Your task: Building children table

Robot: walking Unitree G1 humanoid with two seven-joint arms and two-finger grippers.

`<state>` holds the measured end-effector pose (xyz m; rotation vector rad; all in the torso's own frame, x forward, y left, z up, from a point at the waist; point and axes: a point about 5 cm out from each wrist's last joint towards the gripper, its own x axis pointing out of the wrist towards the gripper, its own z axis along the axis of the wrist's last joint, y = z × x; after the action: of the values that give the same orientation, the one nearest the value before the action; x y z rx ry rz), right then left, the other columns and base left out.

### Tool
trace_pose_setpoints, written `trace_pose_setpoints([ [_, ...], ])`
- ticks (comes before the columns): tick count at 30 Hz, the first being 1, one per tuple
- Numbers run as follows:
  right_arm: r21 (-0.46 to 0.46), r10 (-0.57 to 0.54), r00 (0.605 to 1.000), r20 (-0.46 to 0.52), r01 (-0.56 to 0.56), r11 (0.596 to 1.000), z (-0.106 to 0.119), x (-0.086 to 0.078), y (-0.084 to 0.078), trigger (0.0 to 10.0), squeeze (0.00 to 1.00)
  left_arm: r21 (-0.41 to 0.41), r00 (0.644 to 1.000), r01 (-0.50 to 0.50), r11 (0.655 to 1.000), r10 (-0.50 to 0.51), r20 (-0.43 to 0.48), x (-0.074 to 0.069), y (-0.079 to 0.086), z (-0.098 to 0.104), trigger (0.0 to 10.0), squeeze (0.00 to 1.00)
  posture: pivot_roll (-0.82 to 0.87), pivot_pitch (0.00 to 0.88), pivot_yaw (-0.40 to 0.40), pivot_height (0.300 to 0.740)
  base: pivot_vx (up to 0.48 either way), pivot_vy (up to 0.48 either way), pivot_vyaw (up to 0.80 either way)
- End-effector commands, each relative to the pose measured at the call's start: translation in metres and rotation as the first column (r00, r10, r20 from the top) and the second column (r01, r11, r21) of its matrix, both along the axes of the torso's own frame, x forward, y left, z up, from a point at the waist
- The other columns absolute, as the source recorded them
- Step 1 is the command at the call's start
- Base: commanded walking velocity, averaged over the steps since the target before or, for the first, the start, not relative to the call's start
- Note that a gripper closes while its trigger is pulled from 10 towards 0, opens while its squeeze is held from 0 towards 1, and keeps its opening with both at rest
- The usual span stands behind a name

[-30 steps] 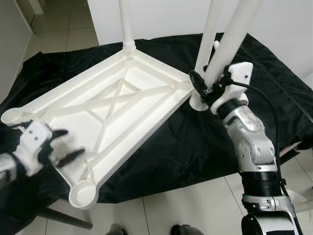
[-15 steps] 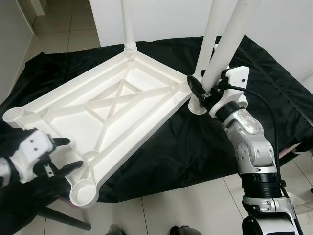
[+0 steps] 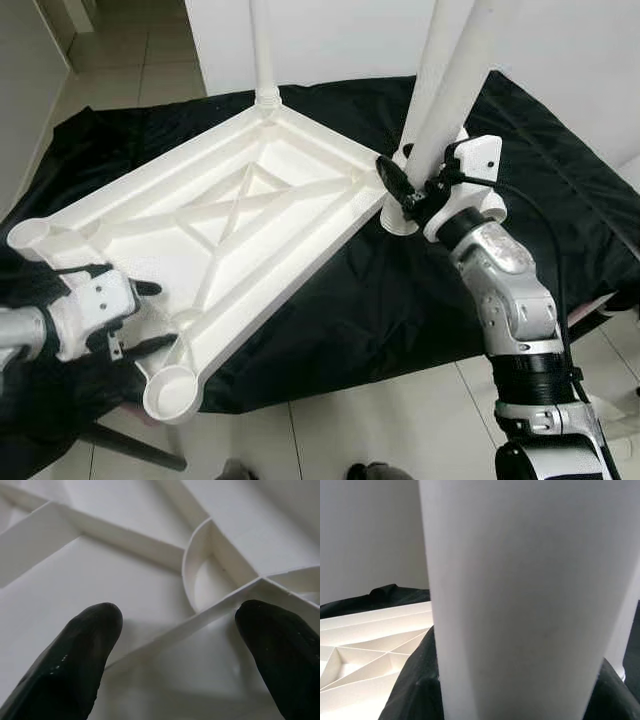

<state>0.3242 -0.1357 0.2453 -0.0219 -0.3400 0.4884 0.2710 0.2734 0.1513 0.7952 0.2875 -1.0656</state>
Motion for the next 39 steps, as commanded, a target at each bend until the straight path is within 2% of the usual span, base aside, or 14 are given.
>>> trace_pose_setpoints([
  [1, -0.01, 0.001, 1.0, 0.018, -0.001, 1.0, 0.003, -0.002, -0.001, 10.0, 0.0, 0.066, 0.996, 0.031, 0.997, -0.026, -0.083, -0.005, 0.006, -0.013, 10.0, 0.0, -0.02, 0.122, 0.049, 0.74, 0.0, 0.0, 0.0],
  [11, -0.035, 0.008, 1.0, 0.018, -0.007, 0.999, 0.002, -0.003, 0.0, 10.0, 0.0, 0.166, 0.971, 0.155, 0.974, -0.119, -0.206, -0.003, 0.009, -0.019, 10.0, 0.0, -0.02, 0.161, 0.076, 0.74, 0.0, 0.0, 0.0],
  [15, -0.043, 0.006, 1.0, 0.014, -0.006, 0.999, 0.001, -0.005, 0.0, 10.0, 0.0, 0.194, 0.93, 0.206, 0.959, -0.13, -0.344, -0.005, 0.017, -0.021, 9.8, 0.0, -0.02, 0.18, 0.091, 0.74, 0.0, 0.0, 0.0],
  [16, -0.043, 0.006, 1.0, 0.014, -0.006, 0.999, 0.001, -0.005, 0.0, 10.0, 0.0, 0.194, 0.93, 0.206, 0.959, -0.13, -0.344, -0.005, 0.017, -0.021, 9.8, 0.0, -0.02, 0.18, 0.091, 0.74, 0.0, 0.0, 0.0],
  [17, -0.051, 0.009, 1.0, 0.011, -0.008, 0.999, 0.0, -0.006, 0.0, 10.0, 0.0, 0.199, 0.899, 0.228, 0.953, -0.127, -0.42, -0.007, 0.022, -0.021, 4.7, 0.0, -0.02, 0.19, 0.096, 0.74, 0.0, 0.0, 0.0],
  [18, -0.054, 0.01, 1.0, 0.009, -0.01, 0.998, 0.0, -0.006, -0.001, 10.0, 0.0, 0.194, 0.885, 0.239, 0.951, -0.131, -0.447, -0.008, 0.023, -0.02, 2.5, 0.0, -0.02, 0.19, 0.096, 0.74, 0.0, 0.0, 0.0],
  [20, -0.054, 0.01, 1.0, 0.009, -0.01, 0.998, 0.0, -0.006, -0.001, 10.0, 0.0, 0.194, 0.885, 0.239, 0.951, -0.131, -0.447, -0.008, 0.023, -0.02, 2.5, 0.0, -0.02, 0.19, 0.096, 0.74, 0.0, 0.0, 0.0],
  [21, -0.057, 0.011, 1.0, 0.008, -0.011, 0.998, -0.001, -0.006, 0.0, 10.0, 0.0, 0.197, 0.877, 0.247, 0.949, -0.133, -0.461, -0.009, 0.024, -0.02, 0.5, 0.0, -0.02, 0.194, 0.1, 0.74, 0.0, 0.0, 0.0],
  [22, -0.059, 0.014, 1.0, 0.008, -0.013, 0.998, -0.001, -0.007, 0.0, 10.0, 0.0, 0.193, 0.87, 0.253, 0.948, -0.136, -0.474, -0.01, 0.025, -0.019, 0.0, 0.0, -0.02, 0.198, 0.102, 0.74, 0.0, 0.0, 0.0],
  [26, -0.064, 0.017, 1.0, 0.003, -0.017, 0.998, -0.002, -0.007, 0.0, 10.0, 0.0, 0.151, 0.835, 0.264, 0.953, -0.147, -0.53, -0.012, 0.024, -0.017, 0.0, 0.0, -0.02, 0.203, 0.101, 0.74, 0.0, 0.0, 0.0],
  [31, -0.063, 0.018, 1.0, 0.002, -0.018, 0.998, -0.003, -0.008, 0.0, 10.0, 0.0, 0.132, 0.836, 0.264, 0.956, -0.158, -0.525, -0.012, 0.022, -0.016, 0.0, 0.0, -0.02, 0.206, 0.1, 0.74, 0.0, 0.0, 0.0],
  [34, -0.06, 0.015, 1.0, -0.001, -0.015, 0.998, -0.004, -0.008, 0.0, 10.0, 0.0, 0.092, 0.857, 0.245, 0.965, -0.171, -0.487, -0.008, 0.018, -0.014, 0.0, 0.0, -0.02, 0.201, 0.102, 0.74, 0.0, 0.0, 0.0],
  [37, -0.05, 0.003, 1.0, -0.001, -0.003, 0.999, -0.004, -0.008, -0.001, 10.0, 0.0, 0.004, 0.897, 0.173, 0.985, -0.156, -0.414, -0.003, 0.009, -0.014, 0.0, 0.0, -0.03, 0.197, 0.099, 0.74, 0.0, 0.0, 0.0],
  [39, -0.042, -0.008, 1.0, 0.001, 0.008, 0.999, -0.004, -0.009, -0.002, 10.0, 0.0, -0.072, 0.95, 0.081, 0.994, -0.098, -0.296, 0.005, 0.001, -0.014, 0.0, 0.0, -0.03, 0.193, 0.096, 0.74, 0.0, 0.0, 0.0],
])
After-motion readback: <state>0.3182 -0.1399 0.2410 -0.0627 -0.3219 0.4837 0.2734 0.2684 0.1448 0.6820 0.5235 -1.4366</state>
